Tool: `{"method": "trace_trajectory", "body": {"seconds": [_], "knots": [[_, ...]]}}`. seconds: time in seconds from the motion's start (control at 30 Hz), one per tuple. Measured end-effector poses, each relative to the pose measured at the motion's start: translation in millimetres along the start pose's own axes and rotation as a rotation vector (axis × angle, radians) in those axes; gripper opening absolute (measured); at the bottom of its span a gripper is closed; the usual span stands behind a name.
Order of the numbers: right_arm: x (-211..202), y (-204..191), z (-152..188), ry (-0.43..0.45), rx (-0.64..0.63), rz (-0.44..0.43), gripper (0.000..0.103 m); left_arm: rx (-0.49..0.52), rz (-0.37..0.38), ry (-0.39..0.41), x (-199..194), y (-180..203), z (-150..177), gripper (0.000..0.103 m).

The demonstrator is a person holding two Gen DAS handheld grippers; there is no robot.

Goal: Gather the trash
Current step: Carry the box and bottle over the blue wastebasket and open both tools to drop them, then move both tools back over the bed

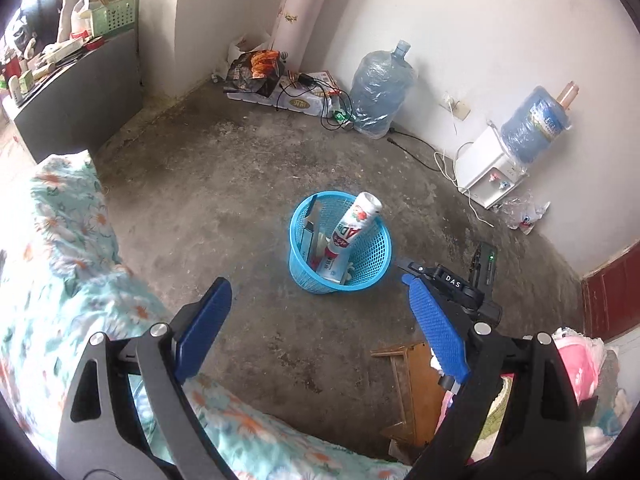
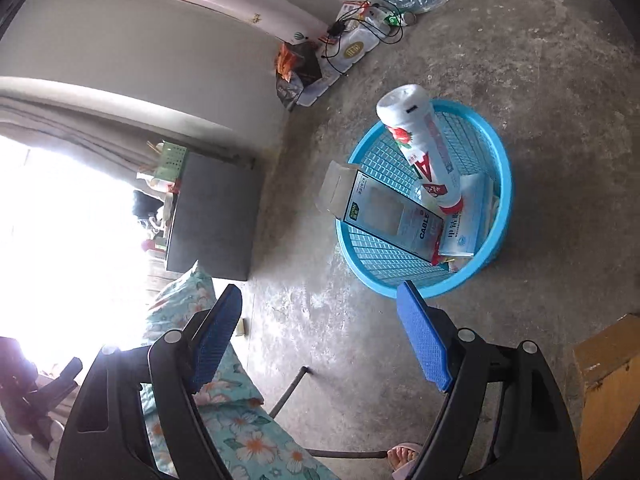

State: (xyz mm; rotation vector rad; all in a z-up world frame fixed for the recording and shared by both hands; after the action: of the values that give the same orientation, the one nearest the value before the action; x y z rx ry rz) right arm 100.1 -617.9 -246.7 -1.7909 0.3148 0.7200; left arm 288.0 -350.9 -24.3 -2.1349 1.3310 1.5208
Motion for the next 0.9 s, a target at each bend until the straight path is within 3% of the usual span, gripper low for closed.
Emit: {"method": "trace_trajectory", "body": {"seconds": [0.2, 0.5, 0.73, 0.9], "knots": [[-53.1, -22.1, 23.5, 0.083, -0.111, 0.057, 0.077, -0.045, -0.013, 0.107, -85.4, -23.5, 53.7, 0.086], [-104.4, -62.0, 45.6, 0.160, -0.198, 0.040, 0.077, -0.132, -0.095, 0.282, -202.1, -51.7, 151.1, 0.086], [-123.5, -123.1, 87.0, 0.110, -0.348, -0.059, 0.077, -0.286, -0.191, 0.407, -277.1, -86.2, 234.7, 0.086], [-117.2, -179.7, 126.4, -0.019, -0.477, -0.144, 0.077, -0.410, -0.273, 0.457, -308.9, -106.4, 302.8, 0.086]]}}
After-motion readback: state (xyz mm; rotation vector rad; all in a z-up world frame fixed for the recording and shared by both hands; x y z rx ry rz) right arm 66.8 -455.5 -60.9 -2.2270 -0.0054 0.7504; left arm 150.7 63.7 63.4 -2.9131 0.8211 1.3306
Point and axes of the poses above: each gripper's, at about its wrist camera, not at the fingertips, and x roughly the way its jaws point, y to its right, z to its underside, the point moved 2 cm from there along x, roughly the way its jaws point, and after that the axes turned 4 degrees about -y, right-handed, at the moved point
